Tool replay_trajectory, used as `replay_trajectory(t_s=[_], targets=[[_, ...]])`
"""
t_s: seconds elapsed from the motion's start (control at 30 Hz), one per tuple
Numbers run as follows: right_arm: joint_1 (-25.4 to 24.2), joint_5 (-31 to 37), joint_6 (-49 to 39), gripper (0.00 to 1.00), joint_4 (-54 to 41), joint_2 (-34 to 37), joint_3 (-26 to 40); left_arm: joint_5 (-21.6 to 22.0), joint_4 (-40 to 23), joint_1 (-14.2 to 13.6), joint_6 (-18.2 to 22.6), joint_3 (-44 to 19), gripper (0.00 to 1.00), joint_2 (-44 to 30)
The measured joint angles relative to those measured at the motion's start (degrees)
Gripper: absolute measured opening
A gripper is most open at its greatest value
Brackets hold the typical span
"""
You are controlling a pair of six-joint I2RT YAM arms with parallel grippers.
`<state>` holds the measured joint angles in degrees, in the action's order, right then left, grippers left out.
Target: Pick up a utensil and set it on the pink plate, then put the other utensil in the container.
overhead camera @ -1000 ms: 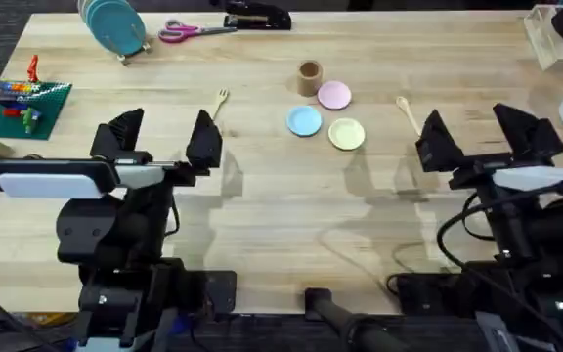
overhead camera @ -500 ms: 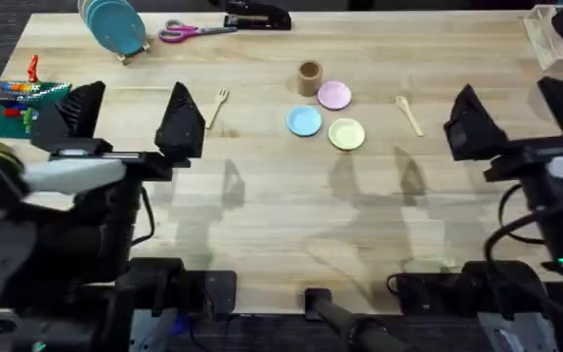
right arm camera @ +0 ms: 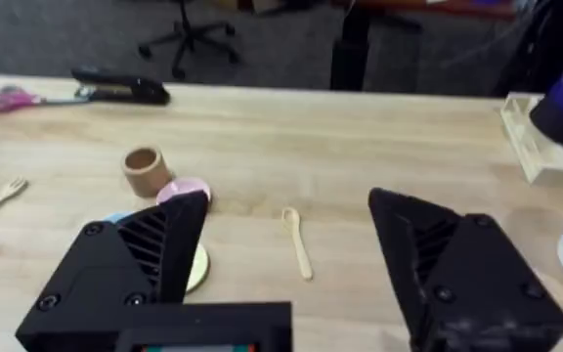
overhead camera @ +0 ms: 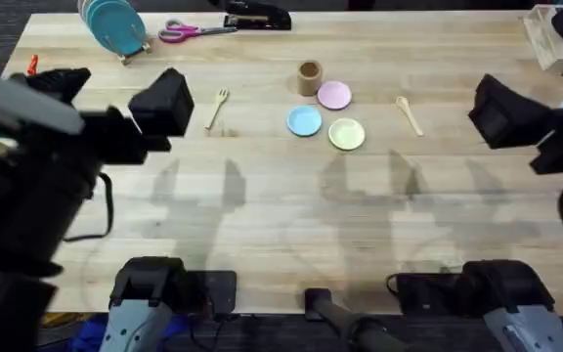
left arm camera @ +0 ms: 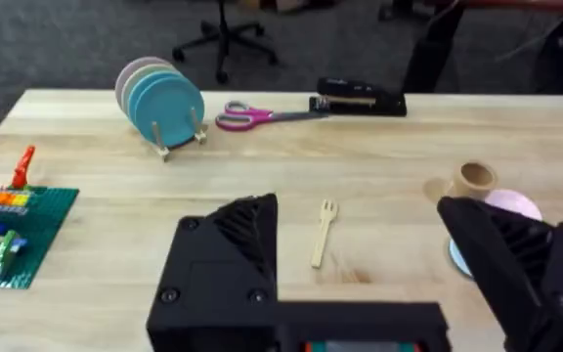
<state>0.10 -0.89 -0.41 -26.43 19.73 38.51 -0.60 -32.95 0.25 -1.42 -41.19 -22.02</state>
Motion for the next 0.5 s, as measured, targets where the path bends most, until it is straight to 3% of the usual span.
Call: replay_trajectory(t_s=[0.27, 0.5], targets=[[0.00, -0.39, 0.01, 0.998, -11.97, 10.08, 10.85, -0.35, -10.07, 0.00, 0.08, -11.90, 0.993, -13.12], [0.00, -0.41, 0.01, 0.997, -22.21, 21.15, 19.26, -3.54, -17.45, 0.00, 1.36, -20.13, 0.993, -24.87]])
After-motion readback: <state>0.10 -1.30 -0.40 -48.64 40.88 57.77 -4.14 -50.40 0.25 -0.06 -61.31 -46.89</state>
